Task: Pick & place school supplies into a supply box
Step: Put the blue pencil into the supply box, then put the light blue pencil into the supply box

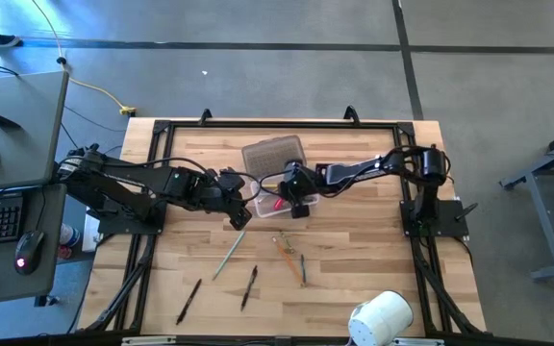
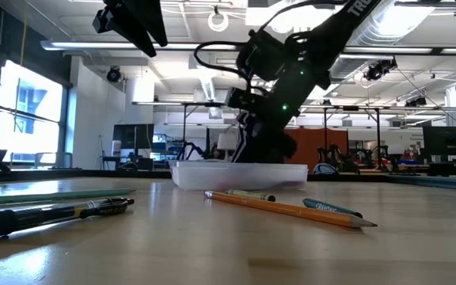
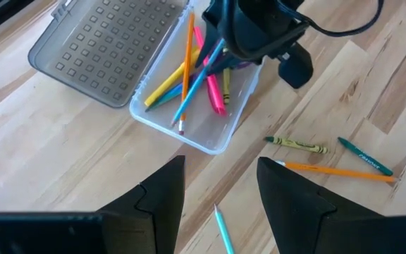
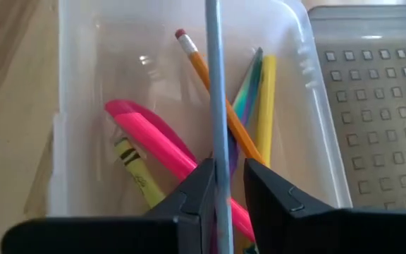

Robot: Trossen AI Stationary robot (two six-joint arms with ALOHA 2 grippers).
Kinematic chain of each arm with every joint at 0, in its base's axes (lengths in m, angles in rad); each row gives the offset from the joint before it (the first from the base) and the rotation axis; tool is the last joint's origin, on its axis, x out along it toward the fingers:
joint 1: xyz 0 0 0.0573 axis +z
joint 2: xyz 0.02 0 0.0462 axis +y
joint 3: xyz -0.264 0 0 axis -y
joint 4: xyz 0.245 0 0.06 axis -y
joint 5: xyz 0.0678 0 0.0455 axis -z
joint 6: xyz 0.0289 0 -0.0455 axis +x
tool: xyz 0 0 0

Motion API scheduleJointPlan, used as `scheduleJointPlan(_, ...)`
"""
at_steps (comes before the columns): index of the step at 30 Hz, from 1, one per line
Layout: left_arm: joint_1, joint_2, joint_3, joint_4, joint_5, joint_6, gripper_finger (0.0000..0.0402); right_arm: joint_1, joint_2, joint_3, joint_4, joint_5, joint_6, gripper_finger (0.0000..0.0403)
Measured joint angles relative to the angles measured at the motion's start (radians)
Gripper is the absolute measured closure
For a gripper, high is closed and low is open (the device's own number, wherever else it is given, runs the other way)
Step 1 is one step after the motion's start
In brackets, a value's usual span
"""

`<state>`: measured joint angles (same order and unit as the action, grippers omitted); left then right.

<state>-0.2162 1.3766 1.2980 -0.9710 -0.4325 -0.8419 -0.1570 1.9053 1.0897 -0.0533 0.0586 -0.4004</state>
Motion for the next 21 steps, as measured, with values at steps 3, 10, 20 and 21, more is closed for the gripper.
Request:
scheduleJointPlan(3, 0.000, 0.000, 0.000, 0.000, -0.005, 0.000, 0.0190, 0.001, -0.002, 0.000, 0.018, -0.004, 0.004, 0.0341)
scheduleJointPlan(10, 0.000, 0.000, 0.000, 0.003, -0.001, 0.000, 0.0190, 0.014, -0.014, 0.000, 0.017, -0.003, 0.019, 0.0340)
scheduleJointPlan(20, 0.000, 0.000, 0.000, 0.034, 0.069, 0.000, 0.0190, 0.131, -0.215, 0.000, -0.057, 0.003, 0.000, 0.0358)
scheduleJointPlan(21, 0.000, 0.001, 0.000, 0.040, 0.084, 0.000, 0.0190, 0.141, -0.239, 0.000, -0.073, 0.003, 0.004, 0.0360)
